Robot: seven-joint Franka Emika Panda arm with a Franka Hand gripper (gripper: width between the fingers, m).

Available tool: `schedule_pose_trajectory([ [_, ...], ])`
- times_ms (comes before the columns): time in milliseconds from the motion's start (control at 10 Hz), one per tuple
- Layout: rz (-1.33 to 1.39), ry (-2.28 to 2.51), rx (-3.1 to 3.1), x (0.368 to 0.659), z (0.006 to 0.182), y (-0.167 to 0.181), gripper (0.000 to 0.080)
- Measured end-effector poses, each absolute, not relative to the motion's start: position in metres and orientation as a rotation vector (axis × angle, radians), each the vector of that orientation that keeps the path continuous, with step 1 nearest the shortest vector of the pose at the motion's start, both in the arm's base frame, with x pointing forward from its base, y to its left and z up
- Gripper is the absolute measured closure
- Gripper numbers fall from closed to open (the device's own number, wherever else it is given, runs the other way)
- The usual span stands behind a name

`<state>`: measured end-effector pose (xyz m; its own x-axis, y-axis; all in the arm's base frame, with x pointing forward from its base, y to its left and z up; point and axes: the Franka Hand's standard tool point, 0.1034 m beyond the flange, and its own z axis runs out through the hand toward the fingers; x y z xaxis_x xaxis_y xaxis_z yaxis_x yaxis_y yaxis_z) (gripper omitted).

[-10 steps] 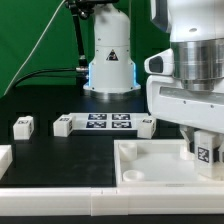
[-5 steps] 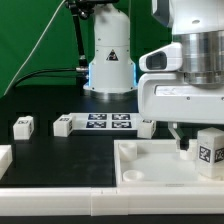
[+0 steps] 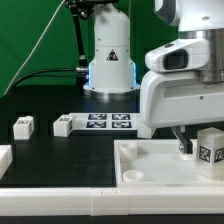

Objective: Assemble one leg

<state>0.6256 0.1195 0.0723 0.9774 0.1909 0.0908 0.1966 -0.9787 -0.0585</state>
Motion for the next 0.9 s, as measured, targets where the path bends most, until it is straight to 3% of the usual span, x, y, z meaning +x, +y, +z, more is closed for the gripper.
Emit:
schedule_pose_trajectory([
  [300, -0.149, -0.766, -3.015, 0.6288, 0.0741, 0.1151, 0.0150],
  [400, -0.149, -0.726, -3.022, 0.6287, 0.0741, 0.1155, 0.0150],
  [600, -0.148, -0.725, -3.022, 0.6286, 0.0737, 0.1150, 0.0402],
  [700, -0.148, -0.725, -3.022, 0.6285, 0.0735, 0.1150, 0.0402],
  [800, -0.147, -0.710, -3.025, 0.6284, 0.0733, 0.1149, 0.0508],
  [900, -0.146, -0.658, -3.036, 0.6284, 0.0732, 0.1149, 0.0508],
])
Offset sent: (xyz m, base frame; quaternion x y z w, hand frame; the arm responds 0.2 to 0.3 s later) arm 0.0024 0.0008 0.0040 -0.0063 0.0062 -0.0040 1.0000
